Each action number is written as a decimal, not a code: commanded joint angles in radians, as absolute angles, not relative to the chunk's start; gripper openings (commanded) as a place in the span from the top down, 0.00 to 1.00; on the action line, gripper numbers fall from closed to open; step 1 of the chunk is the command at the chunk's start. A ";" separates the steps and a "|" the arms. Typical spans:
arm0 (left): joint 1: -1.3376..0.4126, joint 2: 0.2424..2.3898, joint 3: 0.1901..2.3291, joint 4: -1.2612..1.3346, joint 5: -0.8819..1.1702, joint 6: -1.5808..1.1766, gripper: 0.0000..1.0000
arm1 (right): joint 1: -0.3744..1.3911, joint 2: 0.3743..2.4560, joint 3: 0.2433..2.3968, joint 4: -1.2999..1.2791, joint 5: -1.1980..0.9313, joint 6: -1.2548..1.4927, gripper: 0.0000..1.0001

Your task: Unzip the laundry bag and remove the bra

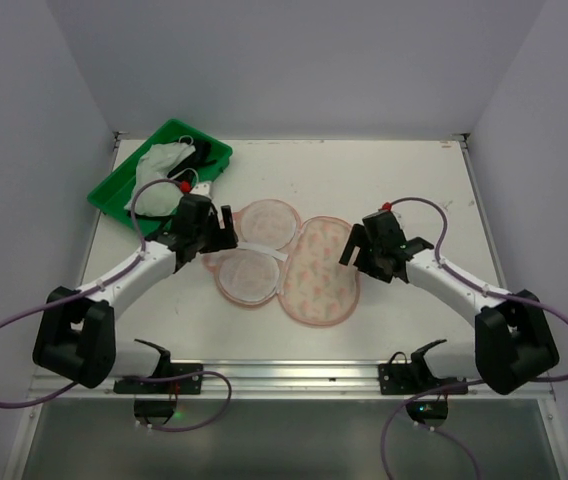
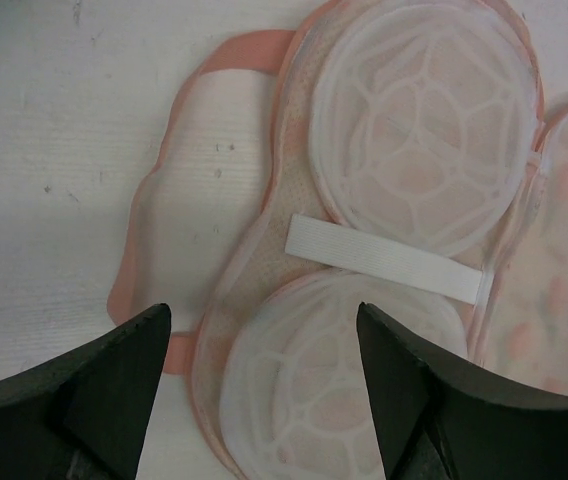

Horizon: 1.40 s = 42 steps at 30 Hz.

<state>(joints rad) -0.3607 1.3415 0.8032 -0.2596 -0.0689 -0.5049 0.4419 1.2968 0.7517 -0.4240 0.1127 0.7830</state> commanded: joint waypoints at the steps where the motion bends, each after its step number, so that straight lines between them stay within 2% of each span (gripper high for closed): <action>1: -0.359 1.359 0.795 -0.245 -0.040 -0.491 0.22 | 0.436 1.371 0.788 -0.390 0.117 0.811 0.20; 3: -0.359 1.374 0.790 -0.241 -0.058 -0.486 0.23 | 0.437 1.406 0.802 -0.381 0.089 0.816 0.23; 6: -0.359 1.399 0.787 -0.235 -0.066 -0.480 0.25 | 0.436 1.468 0.802 -0.348 0.071 0.821 0.31; 7: -0.359 1.422 0.785 -0.232 -0.064 -0.477 0.26 | 0.436 1.482 0.802 -0.344 0.061 0.822 0.37; 12: -0.365 1.480 0.767 -0.190 -0.020 -0.479 0.29 | 0.437 1.503 0.766 -0.275 0.012 0.834 0.49; 15: -0.383 1.508 0.759 -0.175 -0.005 -0.480 0.33 | 0.437 1.488 0.759 -0.288 0.009 0.835 0.67; 16: -0.394 1.514 0.758 -0.173 -0.005 -0.482 0.35 | 0.437 1.479 0.761 -0.296 0.027 0.828 0.78; 19: -0.434 1.525 0.753 -0.170 0.040 -0.494 0.39 | 0.436 1.405 0.798 -0.385 0.066 0.792 0.99; 23: -0.532 1.525 0.761 -0.167 0.060 -0.529 0.46 | 0.437 1.283 0.890 -0.512 0.185 0.698 1.00; 29: -0.751 1.569 0.788 -0.075 0.074 -0.687 0.49 | 0.437 1.161 0.989 -0.661 0.193 0.620 1.00; 32: -0.856 1.603 0.813 -0.022 0.060 -0.771 0.50 | 0.437 1.129 1.002 -0.658 0.126 0.582 1.00; 34: -0.897 1.626 0.828 -0.018 0.052 -0.798 0.50 | 0.436 1.126 1.000 -0.624 0.000 0.558 1.00; 37: -0.910 1.643 0.821 0.023 0.051 -0.805 0.50 | 0.437 1.150 0.990 -0.572 -0.197 0.542 1.00; 42: -0.922 1.641 0.776 0.093 0.052 -0.828 0.51 | 0.452 1.221 0.963 -0.462 -0.354 0.600 1.00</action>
<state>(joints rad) -0.9150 1.6402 0.7929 -0.0002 0.0563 -0.7834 0.4408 1.1873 0.9745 -0.5446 -0.1776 0.5892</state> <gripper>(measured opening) 0.496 0.007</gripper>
